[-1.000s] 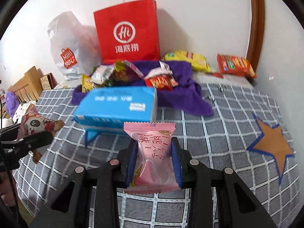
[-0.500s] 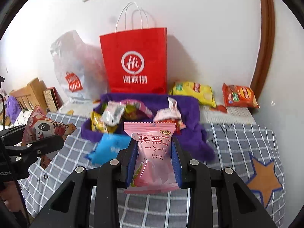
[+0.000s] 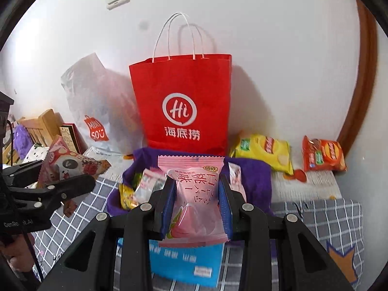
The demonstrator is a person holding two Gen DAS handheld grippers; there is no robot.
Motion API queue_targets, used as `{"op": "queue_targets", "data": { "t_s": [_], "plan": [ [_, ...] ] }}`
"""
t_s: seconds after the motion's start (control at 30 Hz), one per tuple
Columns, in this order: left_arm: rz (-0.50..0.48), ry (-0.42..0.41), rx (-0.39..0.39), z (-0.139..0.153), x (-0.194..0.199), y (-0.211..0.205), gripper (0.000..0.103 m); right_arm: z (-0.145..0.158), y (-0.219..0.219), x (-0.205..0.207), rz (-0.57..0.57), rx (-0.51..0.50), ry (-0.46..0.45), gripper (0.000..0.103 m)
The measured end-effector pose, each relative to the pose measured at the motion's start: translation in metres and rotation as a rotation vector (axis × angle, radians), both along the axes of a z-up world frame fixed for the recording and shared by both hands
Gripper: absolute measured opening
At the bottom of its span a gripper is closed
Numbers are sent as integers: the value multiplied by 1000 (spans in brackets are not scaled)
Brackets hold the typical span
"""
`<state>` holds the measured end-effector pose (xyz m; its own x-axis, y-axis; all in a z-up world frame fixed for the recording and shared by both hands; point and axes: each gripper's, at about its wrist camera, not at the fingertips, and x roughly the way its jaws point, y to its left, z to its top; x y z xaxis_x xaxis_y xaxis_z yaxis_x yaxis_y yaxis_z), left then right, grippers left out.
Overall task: Organize snacks
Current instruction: 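Lower the pink candy and panda chip bag onto the purple towel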
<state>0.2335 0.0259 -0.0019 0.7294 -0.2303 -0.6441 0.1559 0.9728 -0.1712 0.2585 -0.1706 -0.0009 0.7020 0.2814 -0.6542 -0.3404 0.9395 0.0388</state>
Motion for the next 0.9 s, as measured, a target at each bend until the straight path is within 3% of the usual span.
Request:
{"op": "queue_targets", "data": {
  "t_s": [0.57, 0.9],
  "plan": [
    [6, 29, 25, -8, 69, -5, 57, -8, 2, 74, -5, 33, 18, 34],
    [11, 61, -10, -25, 100, 0, 57, -36, -15, 98, -25, 53, 82, 34]
  ]
}}
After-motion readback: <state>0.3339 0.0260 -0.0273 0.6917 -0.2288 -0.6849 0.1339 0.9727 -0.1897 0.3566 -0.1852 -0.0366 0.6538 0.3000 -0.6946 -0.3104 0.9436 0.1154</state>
